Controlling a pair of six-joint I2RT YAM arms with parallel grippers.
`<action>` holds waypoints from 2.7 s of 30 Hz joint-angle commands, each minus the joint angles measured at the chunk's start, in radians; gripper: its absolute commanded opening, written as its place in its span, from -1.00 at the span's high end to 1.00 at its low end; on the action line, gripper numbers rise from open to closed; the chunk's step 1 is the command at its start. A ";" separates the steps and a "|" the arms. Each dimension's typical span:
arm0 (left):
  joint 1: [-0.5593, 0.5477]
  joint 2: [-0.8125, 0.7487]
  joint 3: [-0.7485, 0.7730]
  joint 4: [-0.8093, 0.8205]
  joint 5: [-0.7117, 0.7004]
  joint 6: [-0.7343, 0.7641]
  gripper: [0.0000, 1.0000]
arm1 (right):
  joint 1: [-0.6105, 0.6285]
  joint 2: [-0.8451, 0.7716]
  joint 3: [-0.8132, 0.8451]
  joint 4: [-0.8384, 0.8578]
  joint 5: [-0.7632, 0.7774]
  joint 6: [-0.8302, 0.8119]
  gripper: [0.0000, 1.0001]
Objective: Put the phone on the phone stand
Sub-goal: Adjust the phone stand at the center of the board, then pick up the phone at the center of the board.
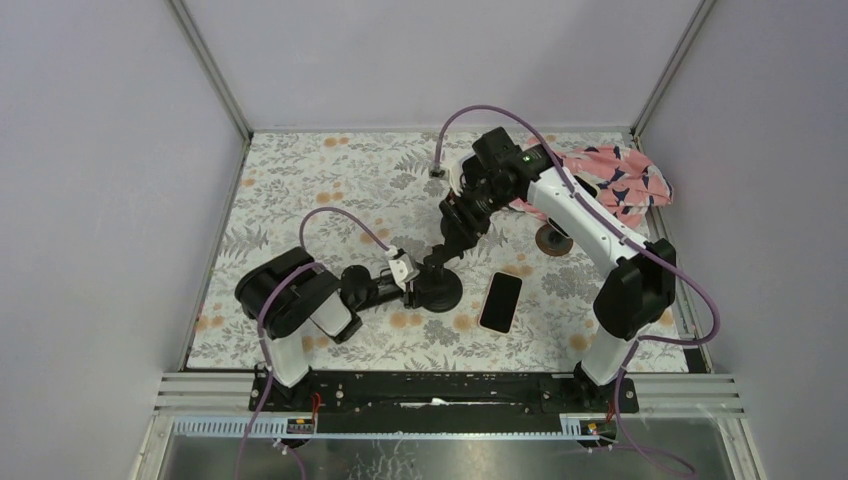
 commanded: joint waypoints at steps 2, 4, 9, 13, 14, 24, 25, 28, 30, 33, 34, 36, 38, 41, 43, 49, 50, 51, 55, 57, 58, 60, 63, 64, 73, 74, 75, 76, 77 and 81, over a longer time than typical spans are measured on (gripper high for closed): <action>0.006 -0.111 -0.071 0.057 -0.068 -0.006 -0.09 | -0.027 -0.010 0.127 -0.055 0.001 0.000 -0.40; 0.005 -0.167 -0.112 0.057 -0.093 -0.006 -0.13 | -0.051 -0.028 0.136 -0.081 -0.026 -0.040 -0.49; 0.005 -0.295 -0.201 0.056 -0.143 -0.020 -0.18 | -0.111 -0.124 0.080 -0.126 -0.076 -0.150 -0.61; 0.005 -0.454 -0.255 -0.022 -0.174 -0.118 -0.19 | -0.235 -0.267 -0.071 -0.064 -0.165 -0.187 -0.62; 0.005 -0.504 -0.255 -0.081 -0.177 -0.139 -0.19 | -0.263 -0.306 -0.134 -0.029 -0.181 -0.184 -0.62; -0.002 -0.660 -0.232 -0.306 -0.215 -0.186 0.11 | -0.375 -0.636 -0.727 0.499 -0.214 -0.015 -0.97; -0.006 -0.628 -0.230 -0.282 -0.218 -0.180 0.09 | -0.383 -0.643 -0.752 0.516 -0.226 -0.014 -0.98; -0.031 -0.513 -0.196 -0.210 -0.239 -0.147 -0.02 | -0.400 -0.624 -0.796 0.537 -0.247 -0.024 -0.98; -0.054 -0.426 -0.165 -0.136 -0.267 -0.110 -0.09 | -0.415 -0.614 -0.810 0.544 -0.263 -0.029 -0.98; -0.074 -0.286 -0.105 -0.033 -0.274 -0.084 -0.13 | -0.431 -0.610 -0.821 0.544 -0.291 -0.039 -0.99; -0.076 -0.239 -0.084 0.003 -0.267 -0.080 -0.13 | -0.436 -0.613 -0.827 0.549 -0.295 -0.041 -0.99; -0.078 -0.132 -0.035 0.062 -0.250 -0.073 -0.11 | -0.443 -0.618 -0.841 0.556 -0.298 -0.044 -0.99; -0.077 -0.073 0.004 0.062 -0.230 -0.071 -0.07 | -0.453 -0.620 -0.847 0.556 -0.296 -0.049 -0.99; -0.077 -0.024 0.048 0.062 -0.208 -0.068 0.18 | -0.466 -0.620 -0.847 0.549 -0.304 -0.059 -0.99; -0.075 -0.009 0.053 0.061 -0.199 -0.058 0.60 | -0.471 -0.619 -0.847 0.544 -0.310 -0.066 -0.99; 0.021 0.005 0.033 0.046 0.118 0.010 0.93 | -0.473 -0.604 -0.839 0.520 -0.310 -0.091 -0.99; 0.047 0.008 0.039 0.034 0.191 0.006 0.94 | -0.474 -0.602 -0.837 0.517 -0.310 -0.095 -0.99; 0.075 0.012 0.049 0.017 0.248 0.003 0.94 | -0.473 -0.600 -0.837 0.514 -0.310 -0.100 -0.99; 0.146 0.024 0.089 -0.059 0.366 0.003 0.93 | -0.475 -0.605 -0.836 0.502 -0.313 -0.110 -0.99; 0.156 0.024 0.109 -0.091 0.365 0.006 0.86 | -0.476 -0.610 -0.841 0.496 -0.315 -0.119 -0.99; 0.161 0.016 0.115 -0.115 0.351 0.012 0.80 | -0.476 -0.612 -0.843 0.496 -0.315 -0.123 -0.99; 0.164 -0.010 0.112 -0.147 0.292 0.015 0.51 | -0.476 -0.609 -0.841 0.490 -0.315 -0.128 -0.99; 0.165 -0.062 0.070 -0.143 0.168 -0.004 0.07 | -0.476 -0.597 -0.829 0.464 -0.311 -0.151 -0.99; 0.165 -0.086 0.050 -0.142 0.123 -0.029 -0.06 | -0.477 -0.594 -0.824 0.452 -0.307 -0.162 -0.99; 0.166 -0.502 -0.172 -0.253 -0.225 -0.156 -0.45 | -0.483 -0.612 -0.820 0.405 -0.228 -0.237 -0.99; 0.167 -0.580 -0.180 -0.321 -0.256 -0.171 -0.48 | -0.485 -0.614 -0.821 0.403 -0.224 -0.243 -0.99; 0.166 -0.657 -0.182 -0.411 -0.284 -0.189 -0.56 | -0.487 -0.614 -0.821 0.402 -0.221 -0.245 -0.99; 0.166 -0.747 -0.182 -0.505 -0.316 -0.211 -0.68 | -0.488 -0.617 -0.823 0.402 -0.218 -0.247 -0.99; 0.166 -0.836 -0.177 -0.626 -0.341 -0.235 -0.95 | -0.490 -0.619 -0.823 0.400 -0.213 -0.249 -0.99; 0.164 -1.161 -0.168 -0.974 -0.563 -0.432 -0.97 | -0.495 -0.622 -0.821 0.397 -0.198 -0.254 -0.99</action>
